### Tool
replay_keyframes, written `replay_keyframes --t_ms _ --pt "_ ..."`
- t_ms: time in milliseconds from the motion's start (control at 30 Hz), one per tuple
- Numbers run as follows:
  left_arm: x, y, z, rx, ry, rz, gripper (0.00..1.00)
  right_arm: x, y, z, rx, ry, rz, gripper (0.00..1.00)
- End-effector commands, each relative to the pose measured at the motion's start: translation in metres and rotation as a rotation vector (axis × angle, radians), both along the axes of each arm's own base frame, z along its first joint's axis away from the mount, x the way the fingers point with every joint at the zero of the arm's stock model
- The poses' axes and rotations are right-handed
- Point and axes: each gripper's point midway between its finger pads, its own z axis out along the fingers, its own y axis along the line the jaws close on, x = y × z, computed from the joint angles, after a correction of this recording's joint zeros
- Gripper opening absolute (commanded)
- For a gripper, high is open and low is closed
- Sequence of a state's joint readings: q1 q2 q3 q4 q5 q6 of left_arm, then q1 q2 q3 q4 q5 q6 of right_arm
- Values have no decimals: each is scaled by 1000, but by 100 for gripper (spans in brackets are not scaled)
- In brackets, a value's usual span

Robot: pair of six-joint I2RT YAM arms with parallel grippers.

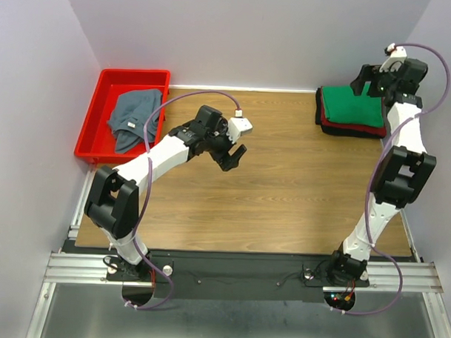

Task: Fold and stack the t-shirts
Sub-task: Neatly place the folded tshirt to the corner

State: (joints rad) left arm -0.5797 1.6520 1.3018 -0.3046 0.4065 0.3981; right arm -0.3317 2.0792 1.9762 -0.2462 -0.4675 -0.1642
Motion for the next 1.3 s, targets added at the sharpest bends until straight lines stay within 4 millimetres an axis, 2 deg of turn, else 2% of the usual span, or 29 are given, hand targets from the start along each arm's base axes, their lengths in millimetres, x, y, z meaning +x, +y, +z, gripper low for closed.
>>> replay_keyframes --t_ms 0,67,167,233,333,467,533,600,633,733,800,867,900,967,1000,1033,1067,1200,1267 --pt "2 5 19 -23 -49 -3 93 -8 48 -14 127 36 119 92" --pt "2 6 18 -24 -47 -3 93 -11 54 -23 133 58 126 89" --pt "3 7 17 -27 -43 -2 93 -19 66 -56 107 124 126 87" --pt "3 7 16 -29 -36 2 93 -20 71 -69 56 140 142 86" --pt "3 6 15 -32 -33 6 93 -21 67 -96 7 182 119 81" --pt "3 7 14 -29 -28 10 93 -22 63 -114 -18 215 92 76" --pt "2 8 13 -24 -27 9 93 -22 62 -112 -22 212 86 76" --pt "3 8 13 -22 -26 12 93 -22 64 -98 -15 187 90 76" --pt "3 8 13 -22 -23 9 93 -20 64 -82 -14 158 87 76" --pt "3 6 15 -26 -23 3 93 -14 58 -51 -5 101 57 77" --pt "4 5 17 -28 -27 -2 93 -1 38 -22 5 37 11 80" --pt "5 4 17 -29 -25 -7 93 11 18 -12 43 11 -40 83" --pt "5 3 19 -32 -25 -9 93 25 -4 -4 84 -19 -91 86" --pt "5 2 19 -36 -19 -11 93 32 -28 3 135 -44 -116 94" --pt "5 2 20 -36 -20 -12 93 40 -29 -16 201 -18 -105 96" --pt "4 1 20 -39 -16 -14 93 47 -33 5 200 -69 -91 99" --pt "4 1 19 -40 -15 -17 93 50 -38 2 211 -72 -87 100" --pt "1 2 12 -36 5 -17 93 67 -33 -7 270 -84 -41 100" --pt "0 3 8 -32 19 -11 93 76 -34 -19 285 -85 -30 100"
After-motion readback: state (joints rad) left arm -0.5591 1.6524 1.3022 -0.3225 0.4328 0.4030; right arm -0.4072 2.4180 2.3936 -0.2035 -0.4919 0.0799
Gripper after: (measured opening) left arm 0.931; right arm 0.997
